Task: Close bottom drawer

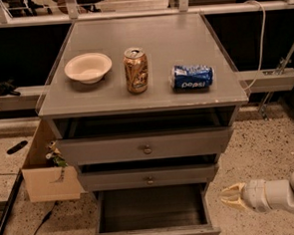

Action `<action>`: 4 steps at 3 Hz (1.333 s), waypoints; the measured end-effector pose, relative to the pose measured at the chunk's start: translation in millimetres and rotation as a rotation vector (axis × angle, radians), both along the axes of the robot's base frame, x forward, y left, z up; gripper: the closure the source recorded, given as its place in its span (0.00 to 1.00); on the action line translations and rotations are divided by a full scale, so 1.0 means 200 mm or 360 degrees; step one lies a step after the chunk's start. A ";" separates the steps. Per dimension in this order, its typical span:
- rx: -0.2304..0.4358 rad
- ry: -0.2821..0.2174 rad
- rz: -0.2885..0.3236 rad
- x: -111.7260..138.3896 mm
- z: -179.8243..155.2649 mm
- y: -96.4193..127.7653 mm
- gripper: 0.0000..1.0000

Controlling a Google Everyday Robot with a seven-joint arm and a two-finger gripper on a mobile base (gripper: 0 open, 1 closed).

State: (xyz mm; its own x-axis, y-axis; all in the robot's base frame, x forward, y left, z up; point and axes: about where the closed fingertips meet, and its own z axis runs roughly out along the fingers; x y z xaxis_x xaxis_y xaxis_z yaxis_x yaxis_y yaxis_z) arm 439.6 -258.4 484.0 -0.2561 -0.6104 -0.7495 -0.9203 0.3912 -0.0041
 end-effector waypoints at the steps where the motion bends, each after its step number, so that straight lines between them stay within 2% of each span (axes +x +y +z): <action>1: 0.0140 0.0051 -0.0044 -0.06 -0.14 0.14 1.00; 3: 0.0327 0.0180 -0.0174 -0.17 -0.51 0.32 1.00; 4: 0.0323 0.0181 -0.0172 -0.17 -0.51 0.32 1.00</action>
Offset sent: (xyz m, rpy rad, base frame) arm -0.0377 0.0726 -0.1023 0.2307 0.1198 -0.1210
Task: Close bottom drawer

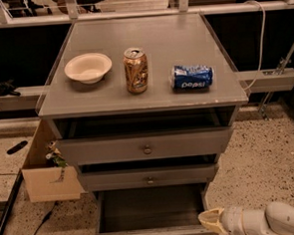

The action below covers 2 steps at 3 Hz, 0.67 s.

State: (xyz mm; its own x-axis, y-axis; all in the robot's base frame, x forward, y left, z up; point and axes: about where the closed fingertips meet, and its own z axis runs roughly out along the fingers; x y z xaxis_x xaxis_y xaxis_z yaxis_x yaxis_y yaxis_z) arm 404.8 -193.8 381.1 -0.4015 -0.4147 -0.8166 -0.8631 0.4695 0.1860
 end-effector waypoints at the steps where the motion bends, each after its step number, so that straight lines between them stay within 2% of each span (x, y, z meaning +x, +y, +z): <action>1: -0.0153 0.0064 0.0017 -0.01 -0.11 0.01 1.00; 2: -0.0298 0.0120 0.0026 -0.01 -0.21 -0.01 1.00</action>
Offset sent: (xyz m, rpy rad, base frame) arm -0.0018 -0.0135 -0.0627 -0.3023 0.1151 0.0168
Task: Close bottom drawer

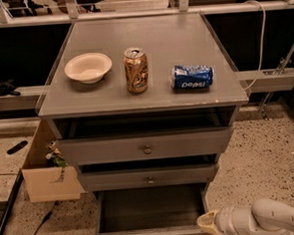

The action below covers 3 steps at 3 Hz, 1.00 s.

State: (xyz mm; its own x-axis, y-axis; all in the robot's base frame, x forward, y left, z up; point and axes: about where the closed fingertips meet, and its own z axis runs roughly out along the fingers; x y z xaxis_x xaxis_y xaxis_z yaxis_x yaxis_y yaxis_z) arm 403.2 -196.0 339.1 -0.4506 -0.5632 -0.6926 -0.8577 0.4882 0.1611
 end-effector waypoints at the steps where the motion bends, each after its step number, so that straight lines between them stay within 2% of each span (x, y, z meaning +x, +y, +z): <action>1: -0.0009 0.0000 0.0000 0.01 -0.01 0.00 1.00; 2: 0.0066 -0.0002 -0.0010 -0.02 -0.02 0.04 1.00; 3: 0.0174 0.0039 -0.0020 -0.10 -0.10 0.10 1.00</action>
Offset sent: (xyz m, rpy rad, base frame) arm -0.0047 0.0054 -0.0002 0.0453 -0.0108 -0.0125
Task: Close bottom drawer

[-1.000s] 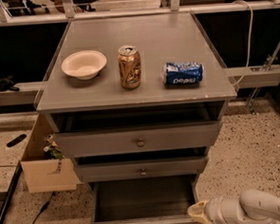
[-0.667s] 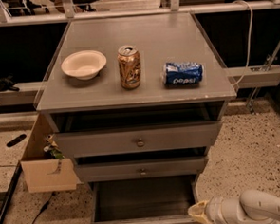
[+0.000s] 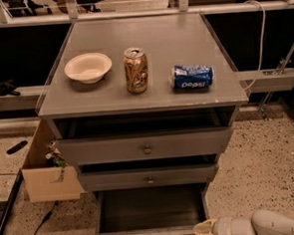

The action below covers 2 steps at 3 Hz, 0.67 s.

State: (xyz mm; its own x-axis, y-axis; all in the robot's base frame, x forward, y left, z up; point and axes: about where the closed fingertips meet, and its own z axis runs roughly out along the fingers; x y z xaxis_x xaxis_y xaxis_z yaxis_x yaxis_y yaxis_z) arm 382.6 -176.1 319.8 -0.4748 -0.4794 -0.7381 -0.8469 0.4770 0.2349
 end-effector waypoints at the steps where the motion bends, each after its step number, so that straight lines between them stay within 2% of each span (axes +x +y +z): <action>1: 0.0071 0.0036 0.0012 -0.06 -0.12 0.06 1.00; 2: 0.0070 0.0036 0.0012 -0.06 -0.12 0.06 1.00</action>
Offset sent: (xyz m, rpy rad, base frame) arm -0.0108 0.0097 -0.0209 0.0388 0.0182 0.0068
